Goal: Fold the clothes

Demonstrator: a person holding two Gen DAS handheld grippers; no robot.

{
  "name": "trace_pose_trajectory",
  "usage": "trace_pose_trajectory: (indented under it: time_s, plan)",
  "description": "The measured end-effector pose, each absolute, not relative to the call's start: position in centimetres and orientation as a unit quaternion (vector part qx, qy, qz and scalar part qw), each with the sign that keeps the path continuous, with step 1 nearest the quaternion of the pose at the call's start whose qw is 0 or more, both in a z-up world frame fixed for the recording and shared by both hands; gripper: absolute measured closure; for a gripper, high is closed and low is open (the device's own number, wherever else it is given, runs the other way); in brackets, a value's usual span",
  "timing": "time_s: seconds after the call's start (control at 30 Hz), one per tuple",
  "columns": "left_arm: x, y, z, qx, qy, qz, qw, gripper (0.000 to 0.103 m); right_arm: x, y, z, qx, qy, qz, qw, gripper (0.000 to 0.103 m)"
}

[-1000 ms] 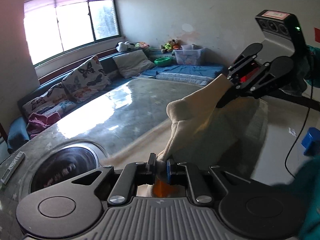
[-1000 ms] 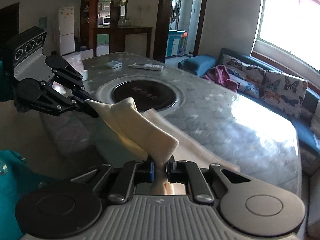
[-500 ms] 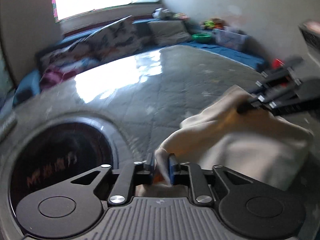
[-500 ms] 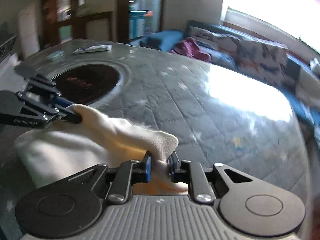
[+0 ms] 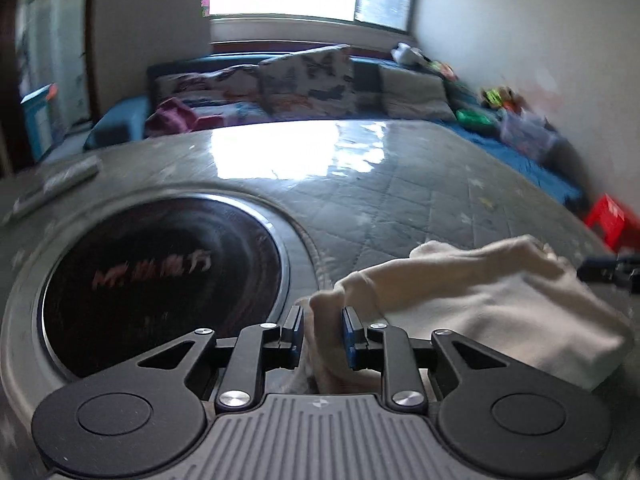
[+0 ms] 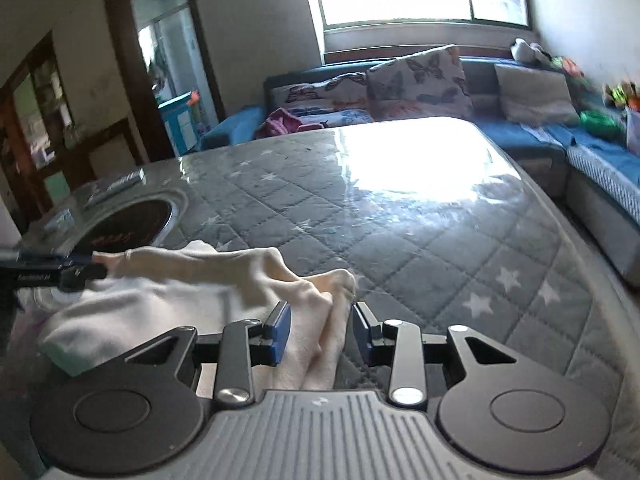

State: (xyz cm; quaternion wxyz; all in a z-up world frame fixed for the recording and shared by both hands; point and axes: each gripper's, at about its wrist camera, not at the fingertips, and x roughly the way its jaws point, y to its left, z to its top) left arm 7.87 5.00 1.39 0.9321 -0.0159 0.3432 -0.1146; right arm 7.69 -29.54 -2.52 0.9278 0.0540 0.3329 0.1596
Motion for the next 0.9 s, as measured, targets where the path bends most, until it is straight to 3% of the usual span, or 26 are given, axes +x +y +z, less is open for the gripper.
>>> trace_pose_trajectory:
  time_s: [0.43, 0.5, 0.7, 0.87, 0.9]
  plan:
    - [4.2, 4.5, 1.0, -0.058, 0.354, -0.082, 0.93, 0.081, 7.8, -27.4, -3.5, 0.021, 0.317, 0.152, 0.936, 0.096]
    - [4.2, 4.7, 1.1, -0.06, 0.353, -0.087, 0.929, 0.086, 7.2, -26.9, -2.9, -0.012, 0.299, 0.136, 0.944, 0.101]
    - [4.0, 5.1, 0.9, -0.054, 0.358, -0.08, 0.929, 0.085, 7.3, -26.9, -2.5, -0.024, 0.293, 0.124, 0.948, 0.1]
    - [4.0, 5.5, 1.9, -0.042, 0.347, -0.074, 0.934, 0.084, 7.1, -28.9, -2.1, 0.065, 0.303, 0.152, 0.939, 0.09]
    - [4.1, 5.4, 2.2, -0.039, 0.344, -0.075, 0.935, 0.084, 7.2, -28.8, -2.2, 0.058, 0.304, 0.149, 0.939, 0.083]
